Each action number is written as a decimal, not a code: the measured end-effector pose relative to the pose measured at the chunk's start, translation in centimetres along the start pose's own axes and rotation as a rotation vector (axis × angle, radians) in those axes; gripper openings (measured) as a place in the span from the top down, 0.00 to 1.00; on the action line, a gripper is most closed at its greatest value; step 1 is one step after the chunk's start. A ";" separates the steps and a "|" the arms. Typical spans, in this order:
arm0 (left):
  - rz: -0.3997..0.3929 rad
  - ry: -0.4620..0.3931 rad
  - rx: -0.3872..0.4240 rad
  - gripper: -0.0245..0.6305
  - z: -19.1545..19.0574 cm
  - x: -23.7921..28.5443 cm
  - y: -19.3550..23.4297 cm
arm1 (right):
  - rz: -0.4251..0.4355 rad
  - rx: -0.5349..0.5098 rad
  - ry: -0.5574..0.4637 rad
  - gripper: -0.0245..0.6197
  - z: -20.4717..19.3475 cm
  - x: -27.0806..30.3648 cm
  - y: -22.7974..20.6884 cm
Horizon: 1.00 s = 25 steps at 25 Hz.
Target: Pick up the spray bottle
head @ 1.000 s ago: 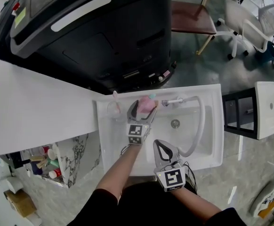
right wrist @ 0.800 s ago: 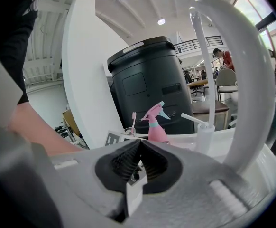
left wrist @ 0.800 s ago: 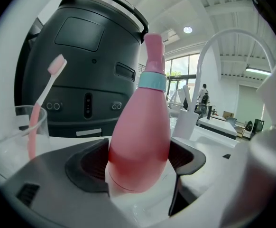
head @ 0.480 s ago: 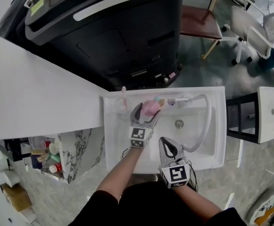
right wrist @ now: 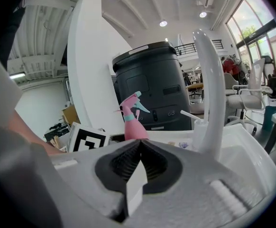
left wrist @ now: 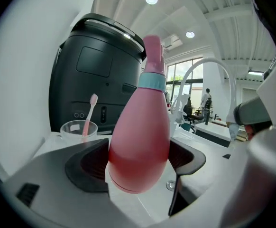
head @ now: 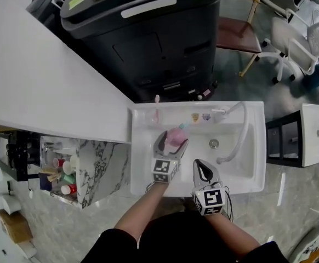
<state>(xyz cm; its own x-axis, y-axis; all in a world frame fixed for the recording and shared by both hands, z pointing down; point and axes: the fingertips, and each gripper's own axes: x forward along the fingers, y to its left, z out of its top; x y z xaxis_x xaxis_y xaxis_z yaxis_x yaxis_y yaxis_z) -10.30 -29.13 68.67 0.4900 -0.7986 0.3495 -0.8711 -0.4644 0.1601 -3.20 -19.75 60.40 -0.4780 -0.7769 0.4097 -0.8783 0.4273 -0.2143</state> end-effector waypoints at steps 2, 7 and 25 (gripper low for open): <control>0.009 -0.011 -0.001 0.37 0.2 -2.4 -0.4 | -0.008 0.014 -0.004 0.96 -0.4 -1.0 0.6; 0.031 -0.041 -0.007 0.37 1.2 -9.3 -2.0 | -0.057 0.016 -0.038 0.96 -0.2 -4.3 1.3; -0.080 -0.028 -0.084 0.37 1.8 -31.6 -14.2 | -0.117 -0.078 -0.062 0.96 -1.4 -22.9 6.8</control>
<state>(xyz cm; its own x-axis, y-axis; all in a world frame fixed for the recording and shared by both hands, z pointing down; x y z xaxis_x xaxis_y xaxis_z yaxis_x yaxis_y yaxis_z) -13.36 1.96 53.71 0.5580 -0.7712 0.3064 -0.8283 -0.4945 0.2636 1.84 1.58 50.78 -0.3741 -0.8495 0.3721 -0.9259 0.3651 -0.0974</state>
